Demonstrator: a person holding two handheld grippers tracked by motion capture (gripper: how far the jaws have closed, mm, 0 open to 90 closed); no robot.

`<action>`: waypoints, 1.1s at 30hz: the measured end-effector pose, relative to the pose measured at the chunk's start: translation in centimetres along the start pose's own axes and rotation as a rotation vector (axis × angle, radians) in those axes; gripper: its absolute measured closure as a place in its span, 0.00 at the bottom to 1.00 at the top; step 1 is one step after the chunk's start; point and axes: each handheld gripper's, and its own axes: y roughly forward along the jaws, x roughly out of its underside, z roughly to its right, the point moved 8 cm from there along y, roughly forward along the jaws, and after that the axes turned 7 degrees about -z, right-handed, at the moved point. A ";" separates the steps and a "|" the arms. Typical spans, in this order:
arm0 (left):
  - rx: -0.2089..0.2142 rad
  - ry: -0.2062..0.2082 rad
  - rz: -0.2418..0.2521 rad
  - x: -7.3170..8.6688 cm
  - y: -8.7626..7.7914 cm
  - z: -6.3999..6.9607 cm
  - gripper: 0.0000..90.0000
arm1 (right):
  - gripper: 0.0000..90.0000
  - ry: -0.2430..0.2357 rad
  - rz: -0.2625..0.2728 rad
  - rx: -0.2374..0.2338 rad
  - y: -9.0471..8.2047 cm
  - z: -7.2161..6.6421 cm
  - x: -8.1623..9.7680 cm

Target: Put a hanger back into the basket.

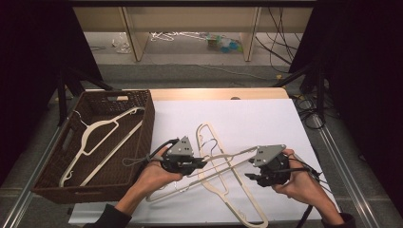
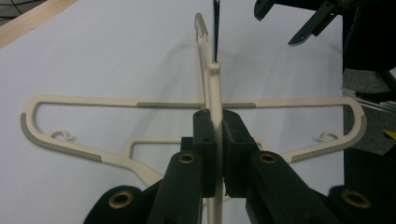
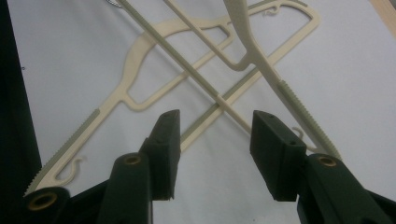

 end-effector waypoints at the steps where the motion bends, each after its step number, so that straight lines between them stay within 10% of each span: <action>1: -0.004 -0.011 0.000 0.0 0.0 -0.1 0.95 | 0.59 -0.002 0.007 0.002 0.0 0.1 0.0; 11: -0.029 -0.081 0.028 -0.6 -1.5 -1.0 0.95 | 0.56 0.017 0.014 -0.014 -0.1 -0.6 0.2; 19: -0.052 -0.132 0.131 -2.4 -4.6 -1.9 0.95 | 0.41 0.127 0.047 -0.045 1.3 -1.5 0.2; 33: -0.081 -0.159 0.344 -6.8 -14.0 -2.0 0.95 | 0.34 0.172 0.043 -0.051 2.7 -2.3 0.8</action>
